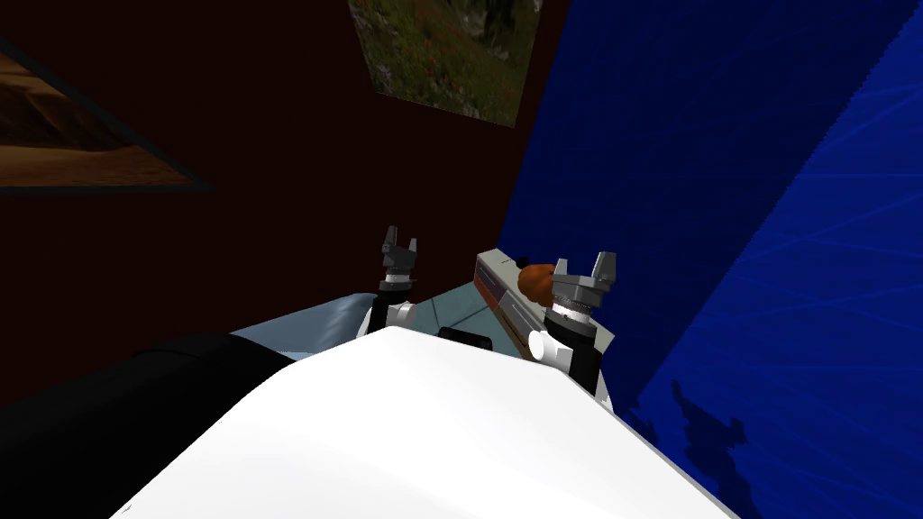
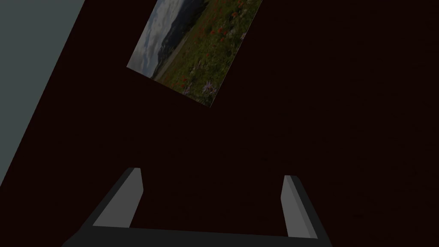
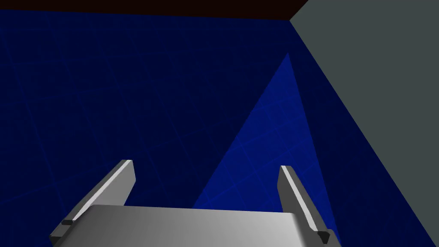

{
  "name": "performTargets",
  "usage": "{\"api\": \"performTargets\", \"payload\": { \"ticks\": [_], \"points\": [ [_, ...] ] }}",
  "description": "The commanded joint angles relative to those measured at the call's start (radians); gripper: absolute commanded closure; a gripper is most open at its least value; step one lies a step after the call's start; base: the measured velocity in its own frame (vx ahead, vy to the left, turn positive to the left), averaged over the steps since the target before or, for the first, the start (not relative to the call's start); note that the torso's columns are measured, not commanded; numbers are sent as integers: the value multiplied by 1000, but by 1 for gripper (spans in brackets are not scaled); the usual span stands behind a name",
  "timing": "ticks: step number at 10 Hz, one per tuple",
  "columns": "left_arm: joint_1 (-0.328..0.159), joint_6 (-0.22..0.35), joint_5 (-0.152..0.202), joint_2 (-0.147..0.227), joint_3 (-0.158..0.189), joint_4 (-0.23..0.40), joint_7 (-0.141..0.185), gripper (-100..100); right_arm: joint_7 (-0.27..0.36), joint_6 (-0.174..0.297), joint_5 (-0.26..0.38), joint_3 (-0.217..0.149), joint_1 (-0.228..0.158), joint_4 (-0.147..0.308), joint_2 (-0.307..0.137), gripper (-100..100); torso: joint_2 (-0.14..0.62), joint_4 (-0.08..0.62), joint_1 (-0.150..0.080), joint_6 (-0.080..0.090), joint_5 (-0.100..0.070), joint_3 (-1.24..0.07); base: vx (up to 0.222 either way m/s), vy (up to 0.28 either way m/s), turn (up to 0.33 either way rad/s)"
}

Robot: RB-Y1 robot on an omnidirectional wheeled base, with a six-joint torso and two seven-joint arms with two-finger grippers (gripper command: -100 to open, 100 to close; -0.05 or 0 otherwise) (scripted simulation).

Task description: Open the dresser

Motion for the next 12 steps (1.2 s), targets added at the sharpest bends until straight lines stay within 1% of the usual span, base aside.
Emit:
{"api": "performTargets", "payload": {
  "ticks": [1,3,9,10,11,12],
  "points": [
    [0,0,0,0,0,0,0,0,0,0,0,0,0,0,0,0,40,41,0,0,0,-82,0,0,0],
    [0,0,0,0,0,0,0,0,0,0,0,0,0,0,0,0,175,176,0,0,0,-351,0,0,0],
    [0,0,0,0,0,0,0,0,0,0,0,0,0,0,0,0,618,617,0,0,0,-1234,0,0,0],
    [0,0,0,0,0,0,0,0,20,12,35,6,-2,21,-46,-100,691,691,0,0,0,-1382,44,3,42],
    [0,0,0,0,0,0,0,0,33,21,59,10,-2,35,-68,-100,723,724,0,0,0,-1452,86,-1,47],
    [0,0,0,0,0,0,0,0,49,31,87,15,-3,52,-90,-100,731,733,0,0,0,-1473,105,-9,35]
  ]
}}
